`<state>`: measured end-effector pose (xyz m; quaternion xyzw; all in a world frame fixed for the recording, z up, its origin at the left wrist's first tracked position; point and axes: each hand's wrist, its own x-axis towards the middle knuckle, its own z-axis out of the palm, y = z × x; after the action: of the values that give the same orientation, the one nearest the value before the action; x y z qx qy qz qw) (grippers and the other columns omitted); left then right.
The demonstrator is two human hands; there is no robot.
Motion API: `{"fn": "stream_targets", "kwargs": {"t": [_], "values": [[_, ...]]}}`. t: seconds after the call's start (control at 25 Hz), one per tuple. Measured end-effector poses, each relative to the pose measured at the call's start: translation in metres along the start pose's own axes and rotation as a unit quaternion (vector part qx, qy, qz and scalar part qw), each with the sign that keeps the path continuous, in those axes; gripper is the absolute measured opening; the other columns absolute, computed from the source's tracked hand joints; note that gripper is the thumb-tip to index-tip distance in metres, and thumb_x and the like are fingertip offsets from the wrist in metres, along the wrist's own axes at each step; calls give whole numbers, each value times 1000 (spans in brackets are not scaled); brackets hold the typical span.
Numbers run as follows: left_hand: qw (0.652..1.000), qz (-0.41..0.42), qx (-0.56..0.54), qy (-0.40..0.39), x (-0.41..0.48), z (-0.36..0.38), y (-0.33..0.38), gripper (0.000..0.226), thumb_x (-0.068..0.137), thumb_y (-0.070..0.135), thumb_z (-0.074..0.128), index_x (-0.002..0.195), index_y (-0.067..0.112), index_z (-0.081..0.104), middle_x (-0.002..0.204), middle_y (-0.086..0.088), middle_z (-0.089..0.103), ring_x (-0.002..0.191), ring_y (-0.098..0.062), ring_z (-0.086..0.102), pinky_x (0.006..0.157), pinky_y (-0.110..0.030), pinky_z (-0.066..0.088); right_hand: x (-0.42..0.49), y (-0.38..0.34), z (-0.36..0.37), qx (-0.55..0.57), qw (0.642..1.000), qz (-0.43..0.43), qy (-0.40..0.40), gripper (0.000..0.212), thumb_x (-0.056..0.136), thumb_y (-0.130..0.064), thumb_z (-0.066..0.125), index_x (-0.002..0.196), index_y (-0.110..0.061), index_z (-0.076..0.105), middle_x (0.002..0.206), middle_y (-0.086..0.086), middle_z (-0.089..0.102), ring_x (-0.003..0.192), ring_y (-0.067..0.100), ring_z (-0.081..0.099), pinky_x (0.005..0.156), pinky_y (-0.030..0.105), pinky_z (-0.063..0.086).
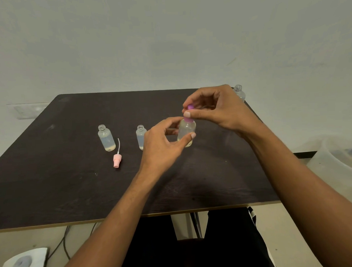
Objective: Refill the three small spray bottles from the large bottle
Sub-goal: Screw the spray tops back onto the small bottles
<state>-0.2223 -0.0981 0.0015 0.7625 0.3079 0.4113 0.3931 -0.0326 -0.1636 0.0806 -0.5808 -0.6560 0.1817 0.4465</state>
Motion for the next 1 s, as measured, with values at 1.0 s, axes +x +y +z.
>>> {"fn": "stream_targets", "kwargs": {"t": [1.0], "values": [[1000, -22, 5, -6, 3, 16, -7, 46, 86, 42, 86, 128, 30, 72, 116, 16, 76, 107, -2, 70, 94, -35, 62, -12, 15, 7, 53, 998, 29, 23, 30, 93, -9, 79, 123, -9, 77, 110, 0, 82, 109, 11, 77, 98, 32, 61]]}}
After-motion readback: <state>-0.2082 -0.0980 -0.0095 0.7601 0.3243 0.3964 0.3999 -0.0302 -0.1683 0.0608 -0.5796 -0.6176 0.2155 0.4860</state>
